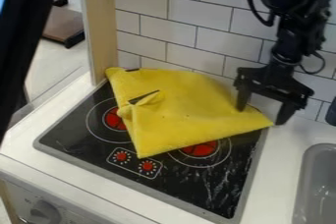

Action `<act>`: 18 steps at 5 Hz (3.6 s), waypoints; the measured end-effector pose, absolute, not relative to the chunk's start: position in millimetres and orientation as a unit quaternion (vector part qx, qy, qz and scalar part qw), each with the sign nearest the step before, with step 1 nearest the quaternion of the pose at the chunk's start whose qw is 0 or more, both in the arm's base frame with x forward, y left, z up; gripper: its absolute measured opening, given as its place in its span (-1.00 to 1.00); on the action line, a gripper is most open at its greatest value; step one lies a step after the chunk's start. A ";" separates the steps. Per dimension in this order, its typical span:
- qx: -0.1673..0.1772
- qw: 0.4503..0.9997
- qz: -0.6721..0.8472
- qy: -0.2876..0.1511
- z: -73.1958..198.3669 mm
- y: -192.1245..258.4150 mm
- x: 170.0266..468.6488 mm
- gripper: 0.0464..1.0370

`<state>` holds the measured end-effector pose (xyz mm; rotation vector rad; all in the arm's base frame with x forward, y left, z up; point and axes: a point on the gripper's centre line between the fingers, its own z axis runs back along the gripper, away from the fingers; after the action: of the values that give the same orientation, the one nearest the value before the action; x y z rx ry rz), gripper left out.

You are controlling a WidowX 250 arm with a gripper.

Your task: Fold the cloth from top right to bottom left

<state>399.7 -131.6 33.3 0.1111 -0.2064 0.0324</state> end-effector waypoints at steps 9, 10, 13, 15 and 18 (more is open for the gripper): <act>-0.005 0.981 0.097 -0.166 91.8 -102.8 346.7 -0.99; -0.007 0.978 0.119 -0.173 99.5 -83.3 327.5 -0.99; 0.007 0.965 0.182 -0.187 77.7 -32.6 275.3 -0.99; 0.029 0.958 0.205 -0.198 50.4 6.5 269.1 -0.99; 0.026 0.962 0.221 -0.156 28.6 10.6 264.5 -0.23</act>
<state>264.5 10.6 28.6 0.0535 -0.3156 0.4484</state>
